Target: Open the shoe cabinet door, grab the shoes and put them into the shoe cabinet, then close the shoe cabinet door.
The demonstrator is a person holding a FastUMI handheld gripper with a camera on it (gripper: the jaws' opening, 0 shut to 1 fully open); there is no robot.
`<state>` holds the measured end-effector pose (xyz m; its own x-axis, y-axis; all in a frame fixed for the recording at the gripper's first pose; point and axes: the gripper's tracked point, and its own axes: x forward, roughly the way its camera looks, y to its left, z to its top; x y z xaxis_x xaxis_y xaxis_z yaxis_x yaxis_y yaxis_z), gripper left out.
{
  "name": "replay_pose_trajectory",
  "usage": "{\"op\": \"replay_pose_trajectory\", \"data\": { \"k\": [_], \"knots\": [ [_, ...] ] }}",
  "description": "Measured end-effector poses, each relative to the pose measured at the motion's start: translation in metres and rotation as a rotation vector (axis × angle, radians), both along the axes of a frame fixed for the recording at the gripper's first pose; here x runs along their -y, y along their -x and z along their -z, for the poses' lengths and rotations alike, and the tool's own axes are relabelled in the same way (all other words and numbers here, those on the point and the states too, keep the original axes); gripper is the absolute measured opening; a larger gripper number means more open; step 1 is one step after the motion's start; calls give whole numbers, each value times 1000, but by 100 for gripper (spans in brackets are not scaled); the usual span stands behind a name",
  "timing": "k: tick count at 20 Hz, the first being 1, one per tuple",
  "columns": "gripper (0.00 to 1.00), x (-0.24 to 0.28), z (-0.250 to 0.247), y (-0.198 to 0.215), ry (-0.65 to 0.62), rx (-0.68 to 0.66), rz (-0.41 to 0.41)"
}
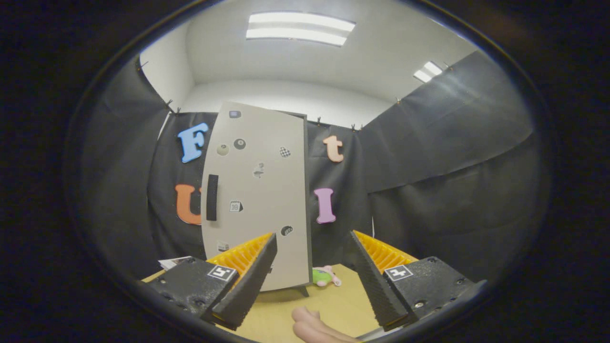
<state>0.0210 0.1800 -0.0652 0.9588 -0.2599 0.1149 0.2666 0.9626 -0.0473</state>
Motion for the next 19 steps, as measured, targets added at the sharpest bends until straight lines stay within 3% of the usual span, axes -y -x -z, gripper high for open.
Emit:
{"op": "replay_pose_trajectory", "data": {
  "k": [7,19],
  "knots": [
    [98,-15,-2,3,58,-2,-34],
    [98,-9,5,1,28,-22,-37]
  ]
}}
